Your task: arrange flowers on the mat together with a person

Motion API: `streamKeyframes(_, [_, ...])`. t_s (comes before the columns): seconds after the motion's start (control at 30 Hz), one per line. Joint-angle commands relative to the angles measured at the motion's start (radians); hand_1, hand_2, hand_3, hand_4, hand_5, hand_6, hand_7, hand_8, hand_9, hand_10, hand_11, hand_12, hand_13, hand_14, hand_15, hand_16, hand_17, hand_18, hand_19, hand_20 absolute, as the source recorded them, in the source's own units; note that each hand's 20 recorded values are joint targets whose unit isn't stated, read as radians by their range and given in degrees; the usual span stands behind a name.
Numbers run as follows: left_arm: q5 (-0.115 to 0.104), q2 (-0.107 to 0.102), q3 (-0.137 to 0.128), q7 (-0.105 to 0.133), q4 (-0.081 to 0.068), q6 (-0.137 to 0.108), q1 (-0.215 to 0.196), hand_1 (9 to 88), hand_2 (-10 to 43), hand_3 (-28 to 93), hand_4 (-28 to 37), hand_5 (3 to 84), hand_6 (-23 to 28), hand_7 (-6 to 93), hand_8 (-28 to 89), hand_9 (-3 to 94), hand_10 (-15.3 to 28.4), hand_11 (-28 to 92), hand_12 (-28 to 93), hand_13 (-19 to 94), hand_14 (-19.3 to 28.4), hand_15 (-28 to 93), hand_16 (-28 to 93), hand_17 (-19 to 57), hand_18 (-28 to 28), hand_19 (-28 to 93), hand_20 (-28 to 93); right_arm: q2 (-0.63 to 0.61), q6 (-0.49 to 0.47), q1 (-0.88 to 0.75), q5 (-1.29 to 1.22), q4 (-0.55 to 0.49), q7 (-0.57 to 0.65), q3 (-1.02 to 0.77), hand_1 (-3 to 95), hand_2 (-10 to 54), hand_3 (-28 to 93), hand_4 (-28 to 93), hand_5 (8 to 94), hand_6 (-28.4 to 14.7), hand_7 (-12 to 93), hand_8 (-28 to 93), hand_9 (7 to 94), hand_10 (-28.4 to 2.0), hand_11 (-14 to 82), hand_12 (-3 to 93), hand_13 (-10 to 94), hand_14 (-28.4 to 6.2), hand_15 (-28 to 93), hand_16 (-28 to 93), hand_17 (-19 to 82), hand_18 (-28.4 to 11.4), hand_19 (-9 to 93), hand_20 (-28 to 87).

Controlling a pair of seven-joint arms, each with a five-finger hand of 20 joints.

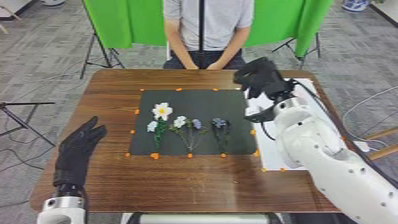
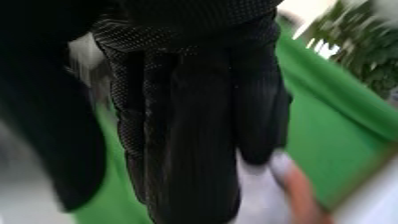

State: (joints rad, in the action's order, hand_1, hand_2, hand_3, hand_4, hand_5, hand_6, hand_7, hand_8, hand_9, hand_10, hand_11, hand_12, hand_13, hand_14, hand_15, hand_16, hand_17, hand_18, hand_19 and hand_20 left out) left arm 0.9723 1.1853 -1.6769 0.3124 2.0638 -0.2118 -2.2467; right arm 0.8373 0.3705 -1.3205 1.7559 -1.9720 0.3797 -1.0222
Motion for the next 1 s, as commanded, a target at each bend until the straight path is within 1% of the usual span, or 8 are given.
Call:
streamKeyframes(0.03, [0.006, 0.003, -0.002, -0.009, -0.003, 0.012, -0.010, 23.1, -6.2, 71, -27.3, 44.5, 5.7, 6.8, -6, 45.8, 14.3, 15, 10, 37, 15.9, 10, -2, 10.8, 10.5, 3, 19, 0.007, -0.051, -0.472, -0.620, -0.044, -0.639, -0.394, 21.7, -0.2, 70, -17, 56.4, -1.8, 13, -9, 57.2, -16.2, 7.9, 13.7, 46, -14.6, 13, 18, 27, -14.8, 26, 29])
streamKeyframes(0.1, [0.007, 0.004, 0.000, -0.007, -0.004, 0.018, -0.007, 23.2, -6.1, 71, -27.3, 44.6, 5.8, 6.6, -6, 45.8, 14.4, 14, 10, 37, 15.9, 10, -2, 10.8, 9.7, 3, 19, 0.063, -0.120, -0.566, -0.733, -0.047, -0.742, -0.459, 13.2, 2.4, 71, -17, 44.6, -1.5, 10, -9, 42.1, -15.6, 4.1, 10.6, 30, -13.7, 7, 14, 18, -14.1, 10, 26])
streamKeyframes(0.2, [0.006, 0.008, 0.002, -0.002, -0.005, 0.020, -0.008, 23.2, -6.1, 71, -27.1, 44.7, 5.9, 6.3, -6, 45.9, 14.5, 14, 10, 37, 15.8, 10, -2, 10.7, 9.1, 3, 19, 0.147, -0.168, -0.678, -0.876, -0.069, -0.818, -0.507, 6.1, 4.0, 74, -18, 33.6, -0.3, 7, -8, 32.4, -13.5, 1.4, 8.3, 21, -11.3, 2, 10, 12, -12.8, 3, 22])
streamKeyframes(0.23, [0.006, 0.010, 0.001, -0.002, -0.003, 0.021, -0.010, 23.2, -6.1, 71, -27.0, 44.8, 5.9, 6.2, -6, 45.9, 14.5, 14, 9, 37, 15.8, 10, -2, 10.7, 9.0, 2, 18, 0.172, -0.184, -0.704, -0.890, -0.071, -0.828, -0.515, 5.2, 4.1, 74, -18, 32.0, 0.1, 6, -8, 31.5, -13.0, 1.2, 7.8, 20, -10.9, 2, 10, 12, -12.7, 2, 22])
streamKeyframes(0.33, [0.010, 0.009, 0.002, -0.007, -0.004, 0.033, -0.009, 23.2, -6.2, 71, -26.9, 44.9, 6.0, 6.1, -6, 46.1, 14.7, 14, 9, 37, 15.9, 10, -2, 10.6, 8.9, 2, 18, 0.253, -0.216, -0.785, -0.846, -0.080, -0.823, -0.547, 2.8, 4.4, 75, -19, 30.3, 0.5, 6, -8, 31.2, -12.8, 1.2, 7.2, 20, -10.3, 2, 9, 12, -12.5, 1, 21])
streamKeyframes(0.5, [0.021, 0.014, 0.004, -0.006, -0.003, 0.040, -0.007, 23.1, -6.4, 71, -26.9, 44.9, 6.1, 5.9, -6, 46.2, 14.7, 14, 9, 37, 15.9, 10, -2, 10.6, 8.8, 3, 18, 0.353, -0.217, -0.870, -0.786, -0.102, -0.794, -0.573, 1.7, 4.4, 75, -19, 31.0, 0.4, 7, -8, 32.5, -13.4, 1.8, 7.0, 22, -9.3, 3, 8, 13, -12.9, 0, 20])
streamKeyframes(0.63, [0.023, 0.015, 0.003, -0.008, -0.003, 0.042, -0.010, 23.0, -6.5, 72, -27.0, 45.0, 6.2, 5.9, -6, 46.3, 14.7, 14, 9, 37, 15.8, 10, -2, 10.5, 8.8, 3, 18, 0.362, -0.193, -0.903, -0.793, -0.112, -0.799, -0.570, 1.6, 4.2, 76, -19, 32.2, 0.1, 7, -8, 33.7, -13.8, 2.3, 7.1, 23, -9.0, 4, 7, 13, -13.1, 1, 20])
streamKeyframes(1.0, [0.024, 0.017, 0.005, -0.007, -0.003, 0.038, -0.010, 23.0, -6.6, 72, -27.3, 45.0, 6.1, 5.9, -6, 46.3, 14.5, 14, 10, 37, 15.7, 10, -2, 10.0, 9.7, 3, 18, 0.366, -0.197, -0.910, -0.777, -0.108, -0.792, -0.565, 1.8, 4.2, 76, -19, 33.9, 0.1, 8, -8, 36.1, -14.2, 2.9, 7.5, 25, -9.6, 7, 5, 15, -13.4, 1, 21])
